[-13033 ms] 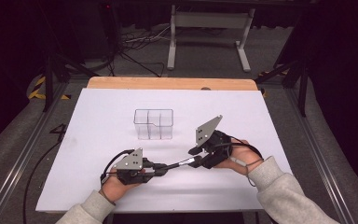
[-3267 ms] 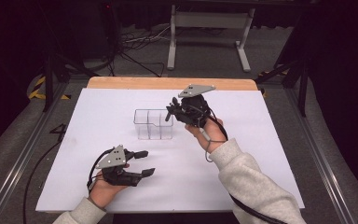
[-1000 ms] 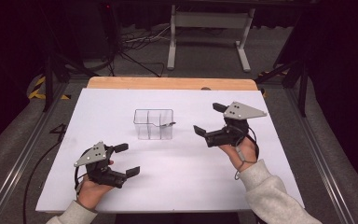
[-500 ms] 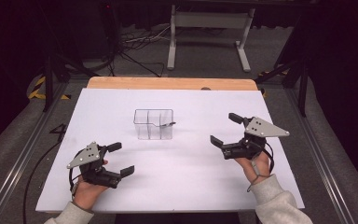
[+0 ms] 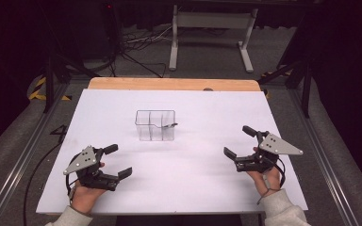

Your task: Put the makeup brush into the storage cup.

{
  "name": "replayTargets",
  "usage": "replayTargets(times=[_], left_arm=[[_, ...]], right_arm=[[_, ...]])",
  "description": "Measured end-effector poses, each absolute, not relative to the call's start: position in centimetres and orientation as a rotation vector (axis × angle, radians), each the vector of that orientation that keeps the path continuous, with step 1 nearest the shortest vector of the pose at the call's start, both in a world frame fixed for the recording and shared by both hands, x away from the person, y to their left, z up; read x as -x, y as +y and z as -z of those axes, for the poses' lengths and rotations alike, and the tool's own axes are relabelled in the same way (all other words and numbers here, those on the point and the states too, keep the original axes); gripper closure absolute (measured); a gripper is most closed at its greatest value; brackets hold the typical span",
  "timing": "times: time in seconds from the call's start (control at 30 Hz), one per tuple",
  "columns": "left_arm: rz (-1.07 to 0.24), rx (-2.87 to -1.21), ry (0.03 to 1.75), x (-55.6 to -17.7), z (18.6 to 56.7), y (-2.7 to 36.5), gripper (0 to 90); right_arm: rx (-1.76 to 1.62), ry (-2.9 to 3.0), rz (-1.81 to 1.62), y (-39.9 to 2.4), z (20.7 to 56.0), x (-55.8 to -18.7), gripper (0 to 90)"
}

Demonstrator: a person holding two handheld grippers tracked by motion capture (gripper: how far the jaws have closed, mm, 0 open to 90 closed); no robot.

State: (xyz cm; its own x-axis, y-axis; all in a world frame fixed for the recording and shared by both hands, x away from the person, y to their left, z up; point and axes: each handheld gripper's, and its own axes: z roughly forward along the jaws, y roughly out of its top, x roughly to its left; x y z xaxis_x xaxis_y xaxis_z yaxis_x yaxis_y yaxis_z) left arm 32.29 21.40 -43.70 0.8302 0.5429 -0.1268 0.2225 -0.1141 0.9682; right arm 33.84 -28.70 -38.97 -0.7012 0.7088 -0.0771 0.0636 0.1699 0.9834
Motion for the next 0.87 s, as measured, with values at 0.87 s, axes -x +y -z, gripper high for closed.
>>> replayTargets(times=[0.87], left_arm=[[-0.334, -1.683, 0.620, -33.0, 45.2, 21.8, 2.1]], right_arm=[[-0.701, 1.909, -1.564, -29.9, 42.9, -32.8, 0.0]])
